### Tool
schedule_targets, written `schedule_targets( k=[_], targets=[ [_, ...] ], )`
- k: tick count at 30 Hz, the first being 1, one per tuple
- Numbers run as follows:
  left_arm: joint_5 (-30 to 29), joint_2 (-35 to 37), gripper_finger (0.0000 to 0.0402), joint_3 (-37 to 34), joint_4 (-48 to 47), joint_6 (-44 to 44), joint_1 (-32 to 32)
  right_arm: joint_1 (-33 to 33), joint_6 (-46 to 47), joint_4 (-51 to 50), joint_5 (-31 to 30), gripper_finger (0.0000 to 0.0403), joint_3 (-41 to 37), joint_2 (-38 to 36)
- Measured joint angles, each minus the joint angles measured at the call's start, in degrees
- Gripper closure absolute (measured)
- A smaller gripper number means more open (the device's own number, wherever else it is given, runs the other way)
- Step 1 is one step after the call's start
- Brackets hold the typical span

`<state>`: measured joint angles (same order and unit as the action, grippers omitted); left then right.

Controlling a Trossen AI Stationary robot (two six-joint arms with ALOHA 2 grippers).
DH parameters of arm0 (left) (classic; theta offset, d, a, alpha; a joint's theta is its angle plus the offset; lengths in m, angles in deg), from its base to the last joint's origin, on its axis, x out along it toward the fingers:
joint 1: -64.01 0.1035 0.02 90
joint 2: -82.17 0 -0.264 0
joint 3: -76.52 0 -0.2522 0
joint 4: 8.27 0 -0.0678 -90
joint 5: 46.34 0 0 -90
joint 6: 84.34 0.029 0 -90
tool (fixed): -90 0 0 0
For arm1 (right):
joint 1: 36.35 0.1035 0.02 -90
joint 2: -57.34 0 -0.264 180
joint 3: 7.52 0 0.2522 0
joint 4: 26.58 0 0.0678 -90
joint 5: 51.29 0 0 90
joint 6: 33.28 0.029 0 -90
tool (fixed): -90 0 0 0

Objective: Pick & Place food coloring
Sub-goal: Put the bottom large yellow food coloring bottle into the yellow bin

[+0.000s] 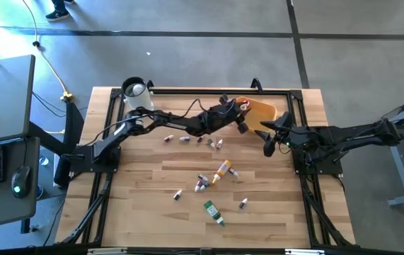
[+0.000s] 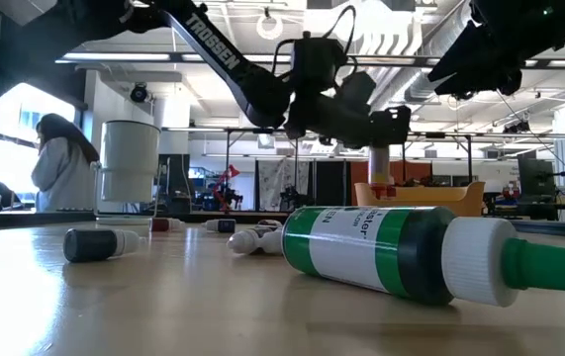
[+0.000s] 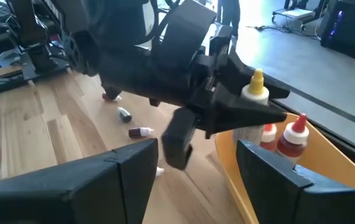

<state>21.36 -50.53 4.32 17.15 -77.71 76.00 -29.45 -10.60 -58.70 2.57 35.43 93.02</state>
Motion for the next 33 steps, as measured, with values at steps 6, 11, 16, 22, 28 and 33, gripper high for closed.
schedule_targets(
  k=[6, 11, 16, 22, 28, 33],
  targets=[
    [-1.6, -0.8, 0.0272, 0.0, -3.2, -4.0, 0.0, 0.0, 0.5, 0.0, 0.9, 0.0190, 0.0, 0.0],
    [-3.9, -1.2, 0.0271, -0.1, -5.0, -6.7, 0.0, 0.0, 1.5, 0.1, 1.9, 0.0192, 0.0, 0.0],
    [-6.5, -1.4, 0.0271, 0.0, -5.3, -6.9, 0.3, 0.0, 1.6, 0.2, 1.9, 0.0190, 0.0, 0.0],
    [-6.1, -1.4, 0.0270, 0.0, -6.2, -7.4, 0.8, 0.0, 1.6, 0.2, 1.9, 0.0190, 0.0, 0.0],
    [-5.9, -1.4, 0.0270, 0.0, -6.1, -8.4, 0.8, 0.0, 1.5, 0.2, 2.0, 0.0191, 0.0, 0.0],
    [-5.5, -1.5, 0.0270, -0.1, -6.9, -8.8, 0.8, 0.0, 1.6, 0.2, 2.0, 0.0190, 0.0, 0.0]
  ],
)
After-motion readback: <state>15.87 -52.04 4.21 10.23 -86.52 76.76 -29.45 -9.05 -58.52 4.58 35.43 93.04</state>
